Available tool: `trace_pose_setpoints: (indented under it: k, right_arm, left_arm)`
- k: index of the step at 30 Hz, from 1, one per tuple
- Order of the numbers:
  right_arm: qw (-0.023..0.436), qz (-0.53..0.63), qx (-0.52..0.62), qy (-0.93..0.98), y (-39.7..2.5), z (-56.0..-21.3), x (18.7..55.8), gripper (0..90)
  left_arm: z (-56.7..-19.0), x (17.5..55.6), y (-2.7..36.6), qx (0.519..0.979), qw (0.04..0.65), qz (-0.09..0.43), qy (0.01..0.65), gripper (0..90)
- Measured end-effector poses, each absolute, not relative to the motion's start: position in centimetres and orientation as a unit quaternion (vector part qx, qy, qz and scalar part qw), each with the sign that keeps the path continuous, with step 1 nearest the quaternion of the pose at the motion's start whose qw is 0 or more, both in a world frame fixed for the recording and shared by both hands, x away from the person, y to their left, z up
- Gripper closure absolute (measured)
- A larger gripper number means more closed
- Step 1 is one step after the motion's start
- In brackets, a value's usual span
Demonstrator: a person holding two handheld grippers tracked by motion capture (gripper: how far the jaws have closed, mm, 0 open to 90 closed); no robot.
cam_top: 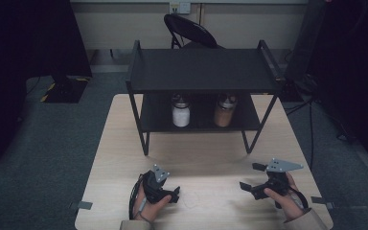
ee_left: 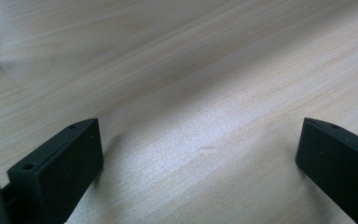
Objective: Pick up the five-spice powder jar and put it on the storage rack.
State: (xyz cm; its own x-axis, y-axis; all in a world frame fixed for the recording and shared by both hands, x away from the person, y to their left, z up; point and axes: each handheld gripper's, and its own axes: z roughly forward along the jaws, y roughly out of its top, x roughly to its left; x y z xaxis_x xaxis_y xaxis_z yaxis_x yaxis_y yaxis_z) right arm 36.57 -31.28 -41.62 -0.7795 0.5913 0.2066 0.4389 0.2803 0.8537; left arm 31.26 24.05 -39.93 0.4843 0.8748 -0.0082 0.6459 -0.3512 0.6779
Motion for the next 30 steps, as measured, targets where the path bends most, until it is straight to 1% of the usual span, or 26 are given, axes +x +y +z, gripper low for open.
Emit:
trace_pose_setpoints:
  k: [30]
  right_arm:
    - [0.069, 0.492, 0.322, 0.806, -31.87, -42.42, 36.24, 0.0]
  left_arm:
    - [-39.93, 31.26, 24.04, 0.802, 0.315, 0.181, 0.474, 0.0]
